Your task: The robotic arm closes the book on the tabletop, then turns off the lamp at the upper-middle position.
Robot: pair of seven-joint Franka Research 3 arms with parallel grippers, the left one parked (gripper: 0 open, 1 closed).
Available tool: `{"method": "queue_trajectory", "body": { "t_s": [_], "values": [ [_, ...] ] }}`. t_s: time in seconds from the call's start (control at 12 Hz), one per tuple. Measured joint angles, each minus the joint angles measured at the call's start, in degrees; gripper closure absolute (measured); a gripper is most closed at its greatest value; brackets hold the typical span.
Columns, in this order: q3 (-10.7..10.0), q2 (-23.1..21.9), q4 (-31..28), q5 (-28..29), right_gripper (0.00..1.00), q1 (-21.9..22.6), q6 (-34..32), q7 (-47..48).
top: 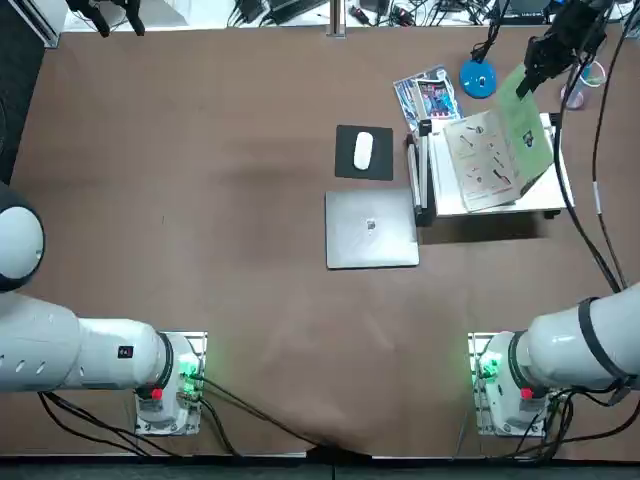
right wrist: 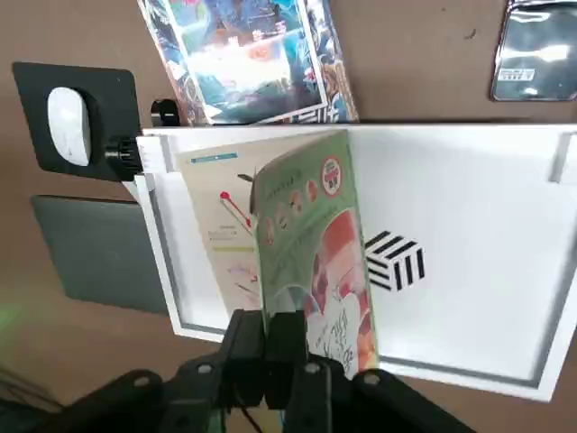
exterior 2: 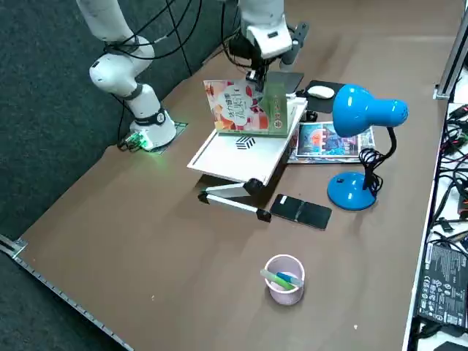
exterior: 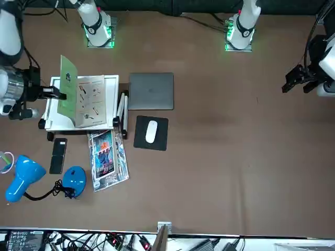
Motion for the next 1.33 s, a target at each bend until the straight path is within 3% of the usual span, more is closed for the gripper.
{"method": "queue_trajectory", "body": {
  "t_s": [0.42,0.75,1.33],
  "values": [
    [0.15,-1.07,-0.64,-2.08,0.98,5.8,-0.24,7.0],
    [0.23,-0.83,-2.24,-7.51,0.98,11.33,0.18,13.48],
    [0.21,1.85,-6.14,-8.3,0.98,13.32,6.46,19.11]
  ]
}}
